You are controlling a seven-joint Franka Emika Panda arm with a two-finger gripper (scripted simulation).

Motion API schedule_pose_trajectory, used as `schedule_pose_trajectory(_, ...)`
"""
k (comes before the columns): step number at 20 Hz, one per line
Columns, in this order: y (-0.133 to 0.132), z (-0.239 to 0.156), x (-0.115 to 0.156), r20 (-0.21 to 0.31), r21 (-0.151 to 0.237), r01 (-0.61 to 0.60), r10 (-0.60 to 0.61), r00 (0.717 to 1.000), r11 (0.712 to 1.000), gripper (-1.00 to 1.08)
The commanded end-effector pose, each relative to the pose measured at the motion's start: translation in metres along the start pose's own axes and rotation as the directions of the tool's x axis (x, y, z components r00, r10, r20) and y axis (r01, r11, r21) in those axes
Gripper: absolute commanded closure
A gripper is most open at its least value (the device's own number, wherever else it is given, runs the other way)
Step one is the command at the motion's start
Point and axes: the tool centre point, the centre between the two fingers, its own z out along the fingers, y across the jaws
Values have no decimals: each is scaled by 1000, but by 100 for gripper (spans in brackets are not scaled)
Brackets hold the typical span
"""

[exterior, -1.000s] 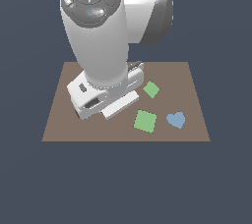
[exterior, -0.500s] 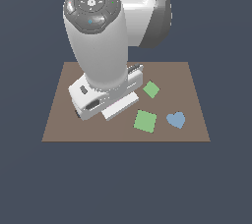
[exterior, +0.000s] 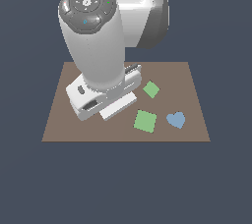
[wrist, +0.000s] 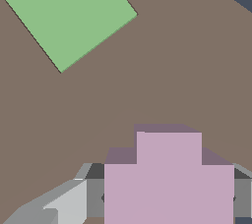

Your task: Insert a designated object into the corresponding slot on a board.

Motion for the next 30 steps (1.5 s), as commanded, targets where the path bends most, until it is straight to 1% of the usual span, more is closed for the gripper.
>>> schedule_pose_trajectory(1, 10, -1, -5, 0, -1, -4, 4, 1000, 1000, 108)
schedule_pose_trajectory(8, 58, -7, -28, 0, 0, -13, 13, 1000, 1000, 108)
schedule_pose_trajectory(12, 75, -9, -37, 1, 0, -17, 17, 1000, 1000, 108)
schedule_pose_trajectory(15, 80, -10, -38, 1, 0, -18, 18, 1000, 1000, 108)
schedule_pose_trajectory(25, 79, 0, -37, 1, 0, -18, 18, 1000, 1000, 108)
schedule_pose_trajectory(26, 79, 0, -37, 1, 0, -18, 18, 1000, 1000, -92)
schedule_pose_trajectory(30, 79, 0, -37, 1, 0, -18, 18, 1000, 1000, -92)
